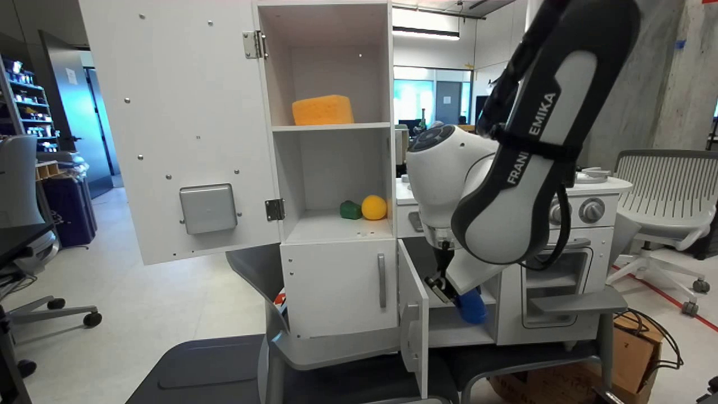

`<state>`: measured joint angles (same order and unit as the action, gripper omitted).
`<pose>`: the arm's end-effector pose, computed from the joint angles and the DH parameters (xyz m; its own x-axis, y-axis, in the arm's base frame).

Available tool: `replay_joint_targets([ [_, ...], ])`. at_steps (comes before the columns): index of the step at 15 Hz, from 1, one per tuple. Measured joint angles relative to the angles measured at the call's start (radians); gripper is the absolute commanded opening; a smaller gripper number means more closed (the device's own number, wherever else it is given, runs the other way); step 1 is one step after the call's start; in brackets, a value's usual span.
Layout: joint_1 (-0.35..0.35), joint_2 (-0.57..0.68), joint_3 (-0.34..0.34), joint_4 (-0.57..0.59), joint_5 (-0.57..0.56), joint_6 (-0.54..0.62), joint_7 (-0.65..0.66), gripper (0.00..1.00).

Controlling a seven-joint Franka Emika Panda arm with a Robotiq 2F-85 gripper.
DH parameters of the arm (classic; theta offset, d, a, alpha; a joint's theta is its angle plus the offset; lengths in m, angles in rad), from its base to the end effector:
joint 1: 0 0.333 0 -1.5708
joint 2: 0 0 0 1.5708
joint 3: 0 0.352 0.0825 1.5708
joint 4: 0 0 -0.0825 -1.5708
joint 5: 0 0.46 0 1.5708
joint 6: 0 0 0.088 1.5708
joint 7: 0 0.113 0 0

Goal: Open the bottom door of cabinet, pick up the blue bottle and light green object and put them in the bottom compartment.

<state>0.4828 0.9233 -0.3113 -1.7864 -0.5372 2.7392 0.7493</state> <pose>0.6817 0.1384 0.0057 0.9749 0.0871 0.2049 -0.0008 -0.9189 0.3944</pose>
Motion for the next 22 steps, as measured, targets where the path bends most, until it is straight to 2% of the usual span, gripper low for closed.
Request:
replay_joint_targets([
  [5, 0.061, 0.104, -0.128, 0.062, 0.000, 0.075, 0.073, 0.24],
  [9, 0.076, 0.166, -0.202, 0.120, 0.003, 0.123, 0.093, 0.24],
  [22, 0.074, 0.343, -0.275, 0.313, 0.081, 0.130, 0.093, 0.24],
])
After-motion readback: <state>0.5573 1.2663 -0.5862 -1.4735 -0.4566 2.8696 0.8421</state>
